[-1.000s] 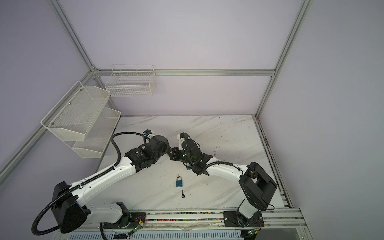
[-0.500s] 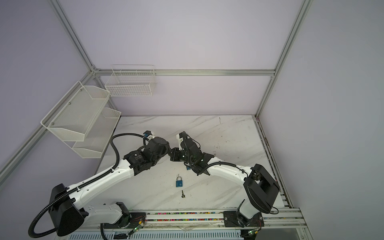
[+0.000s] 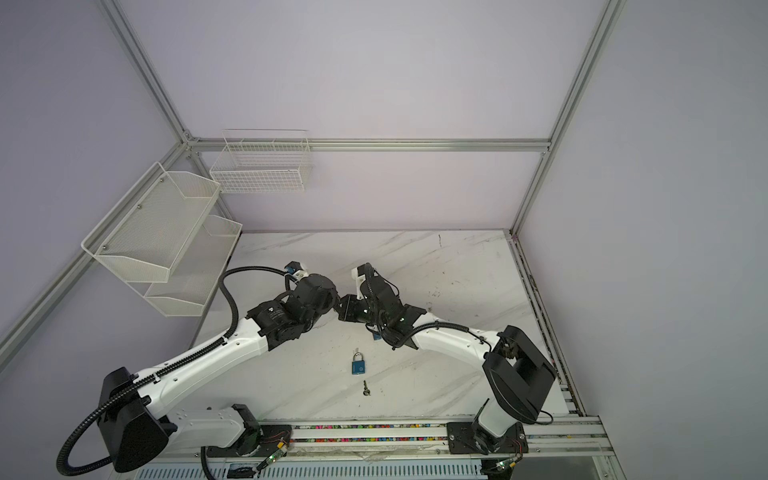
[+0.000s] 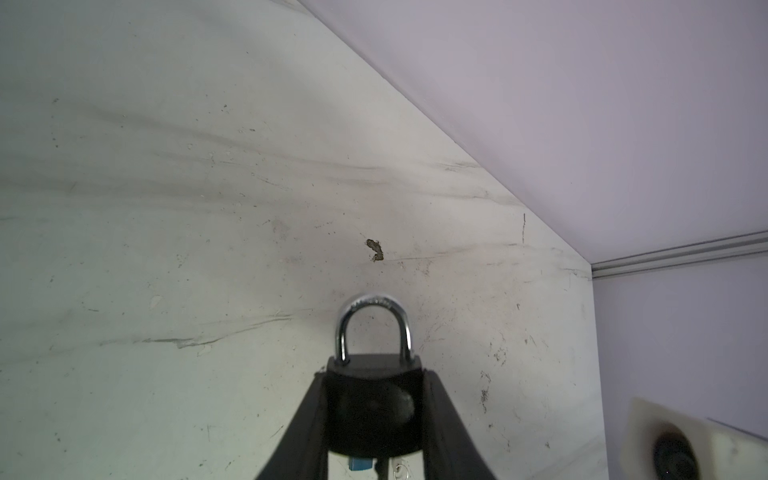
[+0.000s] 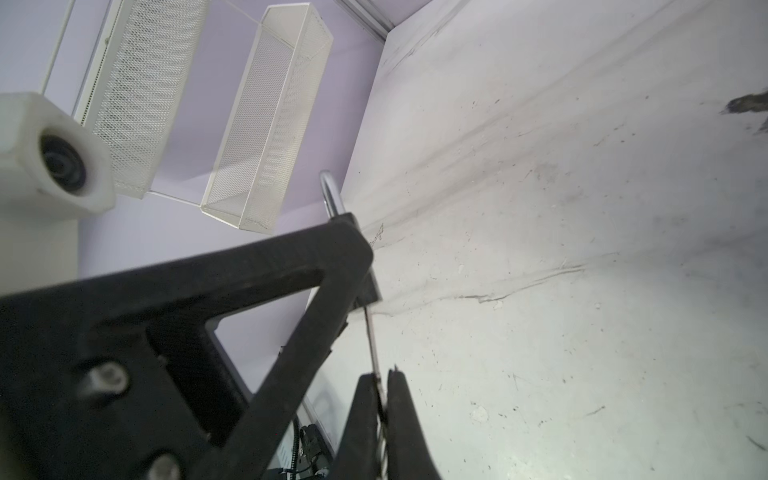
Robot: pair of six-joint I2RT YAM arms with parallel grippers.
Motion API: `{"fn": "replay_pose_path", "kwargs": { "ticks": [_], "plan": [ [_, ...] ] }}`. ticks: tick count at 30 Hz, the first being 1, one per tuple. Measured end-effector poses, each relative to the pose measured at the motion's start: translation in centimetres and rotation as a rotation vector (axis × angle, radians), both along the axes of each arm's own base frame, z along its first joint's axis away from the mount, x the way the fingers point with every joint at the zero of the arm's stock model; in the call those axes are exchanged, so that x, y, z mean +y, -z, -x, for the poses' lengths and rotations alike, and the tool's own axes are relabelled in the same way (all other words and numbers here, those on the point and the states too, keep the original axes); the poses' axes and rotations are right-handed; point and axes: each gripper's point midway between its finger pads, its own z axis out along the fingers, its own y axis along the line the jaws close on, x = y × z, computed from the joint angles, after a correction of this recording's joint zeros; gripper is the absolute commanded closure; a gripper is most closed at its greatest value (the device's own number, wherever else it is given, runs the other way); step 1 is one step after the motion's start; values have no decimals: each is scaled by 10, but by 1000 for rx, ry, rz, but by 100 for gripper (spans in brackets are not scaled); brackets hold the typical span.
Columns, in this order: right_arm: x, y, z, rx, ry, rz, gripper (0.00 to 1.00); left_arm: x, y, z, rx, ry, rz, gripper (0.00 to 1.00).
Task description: Unlock with the key
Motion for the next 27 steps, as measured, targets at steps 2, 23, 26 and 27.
{"fn": "replay_pose_path", "kwargs": {
  "ticks": [2, 23, 26, 27],
  "plan": [
    [2, 2, 1, 11, -13, -8, 100, 2, 2, 1, 5, -2, -17, 99],
    [-2, -4, -8, -46, 17, 64, 100, 1, -5, -7, -16, 5, 69, 99],
    [0, -4, -6, -37, 26, 60, 100, 2, -6, -6, -13, 8, 83, 99],
    [0, -4, -5, -37, 29, 61, 100, 2, -6, -6, -12, 10, 86, 99]
  ]
}}
